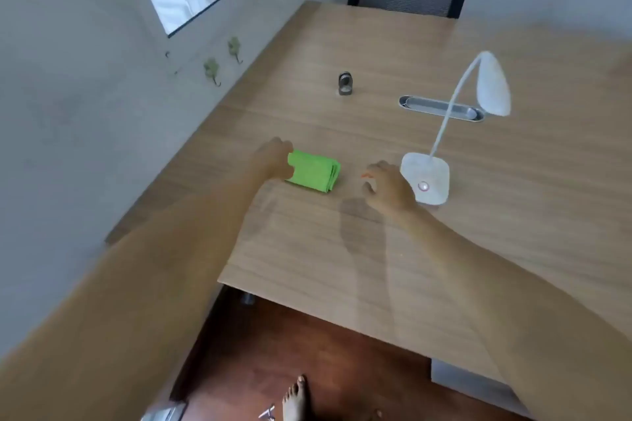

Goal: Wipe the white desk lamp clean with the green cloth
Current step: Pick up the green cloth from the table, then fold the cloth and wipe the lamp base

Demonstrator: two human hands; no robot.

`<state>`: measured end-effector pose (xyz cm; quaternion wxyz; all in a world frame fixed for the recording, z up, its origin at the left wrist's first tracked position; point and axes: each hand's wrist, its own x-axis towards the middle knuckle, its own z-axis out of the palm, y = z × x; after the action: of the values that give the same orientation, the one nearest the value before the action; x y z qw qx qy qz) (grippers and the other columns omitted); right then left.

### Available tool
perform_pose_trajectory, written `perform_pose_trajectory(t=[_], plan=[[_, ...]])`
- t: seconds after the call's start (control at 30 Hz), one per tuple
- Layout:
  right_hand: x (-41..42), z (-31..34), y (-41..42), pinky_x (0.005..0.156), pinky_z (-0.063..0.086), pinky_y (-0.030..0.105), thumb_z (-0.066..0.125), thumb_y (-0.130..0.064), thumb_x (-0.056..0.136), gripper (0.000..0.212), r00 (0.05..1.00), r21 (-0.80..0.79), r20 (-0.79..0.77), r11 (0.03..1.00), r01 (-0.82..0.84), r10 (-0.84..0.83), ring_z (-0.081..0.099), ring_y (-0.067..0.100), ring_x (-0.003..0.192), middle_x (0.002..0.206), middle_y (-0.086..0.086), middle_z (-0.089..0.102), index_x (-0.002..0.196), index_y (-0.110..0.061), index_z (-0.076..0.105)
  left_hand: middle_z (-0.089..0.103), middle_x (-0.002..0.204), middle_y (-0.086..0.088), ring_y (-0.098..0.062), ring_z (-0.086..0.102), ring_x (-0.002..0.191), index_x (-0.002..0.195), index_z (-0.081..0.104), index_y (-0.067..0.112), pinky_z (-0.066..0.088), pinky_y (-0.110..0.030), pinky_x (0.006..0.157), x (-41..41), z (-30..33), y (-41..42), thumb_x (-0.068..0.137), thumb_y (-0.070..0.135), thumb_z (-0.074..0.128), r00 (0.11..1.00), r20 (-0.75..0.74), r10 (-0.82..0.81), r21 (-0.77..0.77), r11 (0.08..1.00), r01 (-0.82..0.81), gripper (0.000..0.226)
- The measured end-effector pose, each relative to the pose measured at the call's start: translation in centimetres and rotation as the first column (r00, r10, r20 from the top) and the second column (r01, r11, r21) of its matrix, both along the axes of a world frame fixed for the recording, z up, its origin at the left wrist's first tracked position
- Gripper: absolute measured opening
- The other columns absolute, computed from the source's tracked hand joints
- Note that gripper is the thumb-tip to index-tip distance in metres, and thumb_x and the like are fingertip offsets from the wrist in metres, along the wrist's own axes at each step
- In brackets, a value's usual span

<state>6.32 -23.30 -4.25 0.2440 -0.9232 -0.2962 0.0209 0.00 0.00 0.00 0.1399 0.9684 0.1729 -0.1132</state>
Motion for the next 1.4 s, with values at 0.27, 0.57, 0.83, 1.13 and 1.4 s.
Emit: perform_pose_trajectory(t=[0.27, 0.57, 0.83, 1.13, 1.4], plan=[[0.0, -3.9, 6.1, 0.111, 0.033, 0.047, 0.057, -0.011, 0.079, 0.056, 0.955, -0.221, -0.042, 0.929, -0.297, 0.295, 0.029, 0.035, 0.139, 0.148, 0.014, 0.038, 0.133, -0.01, 0.044, 0.026, 0.157, -0.005, -0.029, 0.025, 0.142, 0.146, 0.028, 0.018, 0.028, -0.04, 0.116, -0.9, -5.9, 4.8, 0.081, 0.004, 0.049, 0.986, 0.026, -0.163, 0.068, 0.985, 0.161, 0.07], [0.1, -5.3, 6.9, 0.103, 0.043, 0.039, 0.055, -0.011, 0.083, 0.04, 0.991, -0.023, -0.028, 0.991, -0.131, 0.13, 0.051, 0.028, 0.123, 0.133, 0.009, 0.057, 0.123, -0.014, 0.056, 0.058, 0.132, -0.013, -0.038, 0.047, 0.118, 0.126, 0.056, 0.008, 0.045, -0.045, 0.098, 0.0, -8.8, 5.6, 0.079, 0.009, 0.056, 0.949, 0.211, -0.236, 0.116, 0.97, 0.215, 0.047], [0.0, -3.0, 7.0, 0.077, 0.046, 0.037, 0.044, -0.009, 0.088, 0.018, 0.942, 0.253, -0.329, 0.954, 0.162, -0.073, 0.056, 0.03, 0.088, 0.094, 0.013, 0.064, 0.101, -0.007, 0.056, 0.06, 0.125, -0.02, -0.037, 0.05, 0.117, 0.12, 0.057, 0.004, 0.043, -0.04, 0.099, 0.1, -6.5, 4.2, 0.09, 0.011, 0.045, 0.962, 0.224, -0.159, 0.023, 0.987, 0.157, 0.033], [-0.4, 0.9, 2.3, 0.061, 0.048, 0.025, 0.056, -0.016, 0.085, 0.013, 0.54, 0.411, -0.834, 0.522, 0.747, -0.117, 0.057, 0.023, 0.081, 0.095, 0.013, 0.06, 0.096, -0.009, 0.057, 0.056, 0.07, -0.01, -0.021, 0.056, 0.062, 0.081, 0.06, 0.005, 0.047, -0.023, 0.055, 0.1, -1.4, -1.0, 0.09, 0.01, 0.046, 1.0, -0.018, -0.011, -0.428, 0.904, 0.002, 0.018], [-3.3, 0.5, -4.9, 0.081, 0.05, 0.033, 0.056, -0.044, 0.085, 0.045, 0.446, 0.498, -0.785, 0.009, 0.867, 0.431, 0.061, 0.021, 0.094, 0.103, 0.007, 0.065, 0.117, -0.012, 0.057, 0.061, 0.074, -0.012, -0.015, 0.063, 0.06, 0.072, 0.057, 0.007, 0.056, -0.02, 0.049, 0.2, -2.3, -10.2, 0.091, 0.006, 0.052, 0.97, -0.179, 0.167, -0.852, 0.467, -0.238, 0.02]])
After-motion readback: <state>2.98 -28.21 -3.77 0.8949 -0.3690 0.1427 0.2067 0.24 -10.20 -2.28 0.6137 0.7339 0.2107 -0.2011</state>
